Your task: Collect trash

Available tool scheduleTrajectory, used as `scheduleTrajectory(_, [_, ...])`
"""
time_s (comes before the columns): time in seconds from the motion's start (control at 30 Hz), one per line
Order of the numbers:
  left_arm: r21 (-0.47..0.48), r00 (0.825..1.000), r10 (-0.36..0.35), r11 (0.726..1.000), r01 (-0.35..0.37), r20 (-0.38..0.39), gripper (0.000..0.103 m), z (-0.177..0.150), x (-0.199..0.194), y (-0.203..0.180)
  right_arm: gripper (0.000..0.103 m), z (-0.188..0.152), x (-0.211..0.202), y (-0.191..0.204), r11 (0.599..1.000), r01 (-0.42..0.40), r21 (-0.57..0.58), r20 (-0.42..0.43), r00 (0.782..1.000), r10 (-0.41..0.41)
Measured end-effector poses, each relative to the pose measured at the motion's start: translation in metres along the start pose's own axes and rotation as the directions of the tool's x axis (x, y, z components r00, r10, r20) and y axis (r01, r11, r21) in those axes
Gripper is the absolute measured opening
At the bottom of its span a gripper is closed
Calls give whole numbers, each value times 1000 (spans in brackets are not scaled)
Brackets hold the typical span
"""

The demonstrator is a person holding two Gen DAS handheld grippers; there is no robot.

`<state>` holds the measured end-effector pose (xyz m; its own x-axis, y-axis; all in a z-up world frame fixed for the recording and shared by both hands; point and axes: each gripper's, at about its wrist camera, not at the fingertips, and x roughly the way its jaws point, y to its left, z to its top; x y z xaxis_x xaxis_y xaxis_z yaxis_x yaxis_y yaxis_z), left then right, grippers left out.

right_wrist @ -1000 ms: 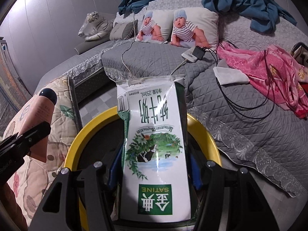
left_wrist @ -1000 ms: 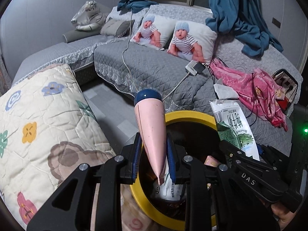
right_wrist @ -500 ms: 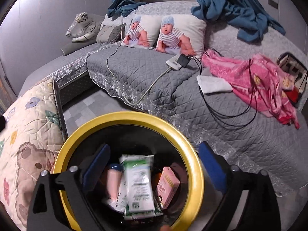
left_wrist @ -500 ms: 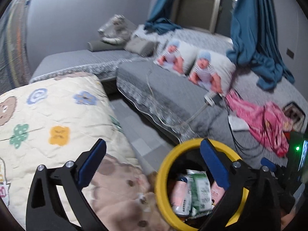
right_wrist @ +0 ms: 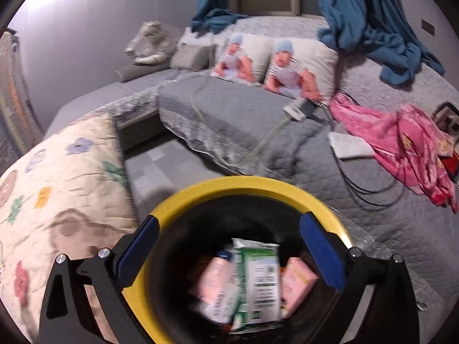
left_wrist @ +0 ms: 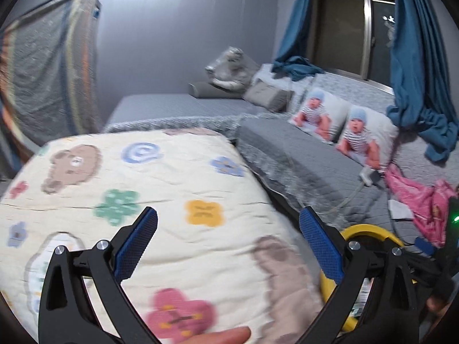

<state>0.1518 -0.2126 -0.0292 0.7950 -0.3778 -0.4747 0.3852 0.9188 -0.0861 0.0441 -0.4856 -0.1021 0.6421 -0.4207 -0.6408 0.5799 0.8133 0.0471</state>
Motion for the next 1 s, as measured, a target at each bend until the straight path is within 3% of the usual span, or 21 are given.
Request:
scheduleTrajectory(0.1, [-8,998,55,998,-55,16,95,-1,-17,26,95,1,-20,36,998,-34,-58,57,998,37])
scheduleTrajectory(0.27, [-59,988,147,988,-145,43,95,0,-49,74,95,-3,-66,98,980,-147,-132,152,974,166])
scheduleTrajectory(0.43, [-88,964,249,967,-241,94,95,-2,-93,111,95,-7,-109,144,954,-233,-189,212,939,271])
scheduleTrajectory(0.53, [-92,937,316,948,-305,148,95,-7,-123,125,95,-11,-131,161,942,-268,-201,239,919,313])
scheduleTrajectory(0.7, [-137,914,362,930,-341,182,95,-16,-158,139,95,-22,-161,178,921,-298,-250,278,889,364])
scheduleTrajectory(0.87, [-183,916,365,924,-335,165,95,-30,-175,149,95,-38,-182,188,897,-336,-288,282,865,415])
scheduleTrajectory(1.0, [-193,907,388,914,-356,165,95,-39,-184,150,95,-47,-191,195,883,-355,-307,271,857,438])
